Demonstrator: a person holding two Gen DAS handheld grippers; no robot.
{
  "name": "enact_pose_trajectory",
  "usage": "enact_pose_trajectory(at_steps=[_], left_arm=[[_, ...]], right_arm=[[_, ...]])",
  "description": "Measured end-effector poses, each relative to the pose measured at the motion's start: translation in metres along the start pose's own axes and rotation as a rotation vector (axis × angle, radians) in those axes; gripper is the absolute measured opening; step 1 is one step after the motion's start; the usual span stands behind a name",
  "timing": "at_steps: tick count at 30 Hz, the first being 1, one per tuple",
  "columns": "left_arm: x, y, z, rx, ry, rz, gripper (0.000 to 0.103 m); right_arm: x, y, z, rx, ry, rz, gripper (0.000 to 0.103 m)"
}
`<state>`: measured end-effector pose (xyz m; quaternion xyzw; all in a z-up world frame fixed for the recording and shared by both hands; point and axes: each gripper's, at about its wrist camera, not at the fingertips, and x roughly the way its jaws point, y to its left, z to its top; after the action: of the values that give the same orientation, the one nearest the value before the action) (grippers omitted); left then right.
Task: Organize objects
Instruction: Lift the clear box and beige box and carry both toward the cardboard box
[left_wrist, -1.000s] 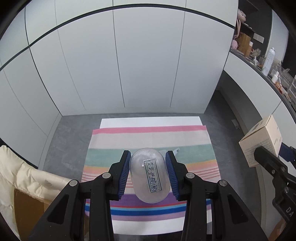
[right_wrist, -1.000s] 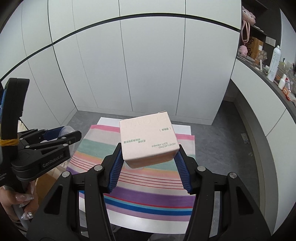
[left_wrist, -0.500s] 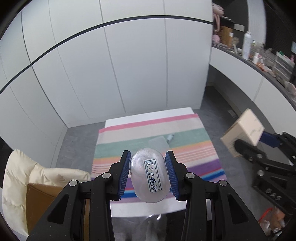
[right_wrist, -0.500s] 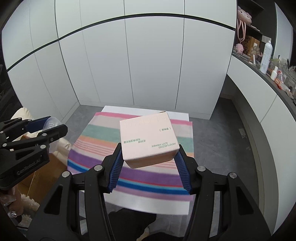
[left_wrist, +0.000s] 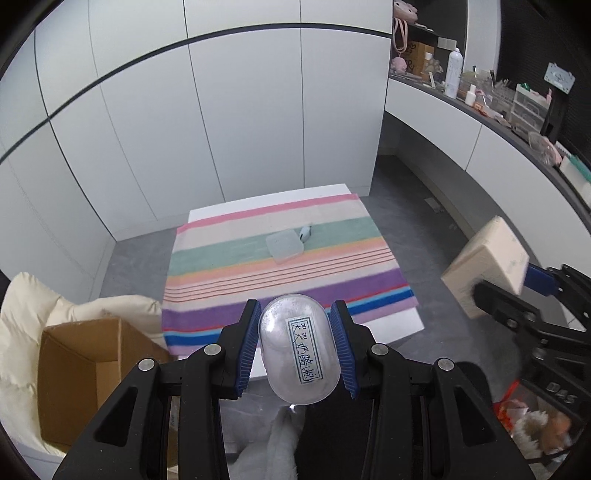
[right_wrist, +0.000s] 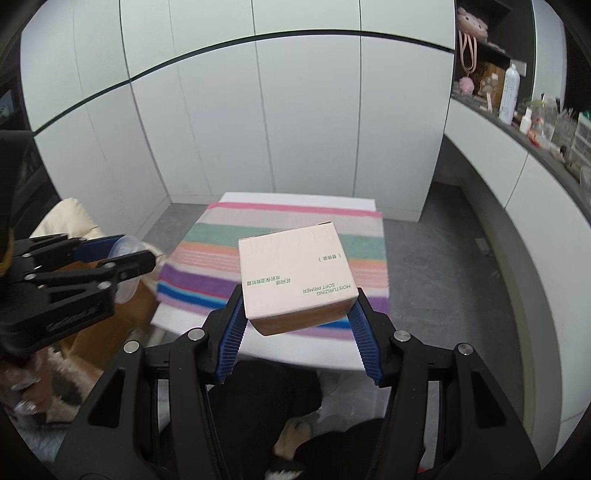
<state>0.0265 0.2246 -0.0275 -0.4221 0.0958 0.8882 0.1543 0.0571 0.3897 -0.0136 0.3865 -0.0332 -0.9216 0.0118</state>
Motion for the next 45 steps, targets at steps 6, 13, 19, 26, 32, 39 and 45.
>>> enact_pose_trajectory(at_steps=[6,13,19,26,32,39,45], left_arm=[[-0.013,-0.004,-0.024,0.022,0.01,-0.001,0.04],[-0.019,-0.008,-0.031,0.046,0.01,-0.028,0.04],[-0.017,-0.001,-0.031,0.033,0.024,-0.037,0.04],[-0.014,0.008,-0.033,0.01,0.037,-0.039,0.04],[-0.015,0.012,-0.035,0.004,0.038,-0.033,0.04],[-0.019,0.03,-0.041,-0.032,0.04,-0.011,0.04],[-0.022,0.059,-0.051,-0.091,0.053,0.022,0.04]], right_arm=[[-0.031,0.001,-0.034,-0.005,-0.002,-0.022,0.057],[-0.05,0.002,-0.053,-0.019,-0.014,-0.056,0.057],[-0.05,-0.001,-0.05,0.001,-0.019,-0.067,0.057],[-0.046,-0.002,-0.047,0.004,-0.011,-0.059,0.057],[-0.041,0.0,-0.046,0.007,0.001,-0.048,0.057],[-0.034,0.013,-0.042,-0.017,0.007,-0.013,0.057],[-0.021,0.039,-0.037,-0.066,0.017,0.044,0.057]])
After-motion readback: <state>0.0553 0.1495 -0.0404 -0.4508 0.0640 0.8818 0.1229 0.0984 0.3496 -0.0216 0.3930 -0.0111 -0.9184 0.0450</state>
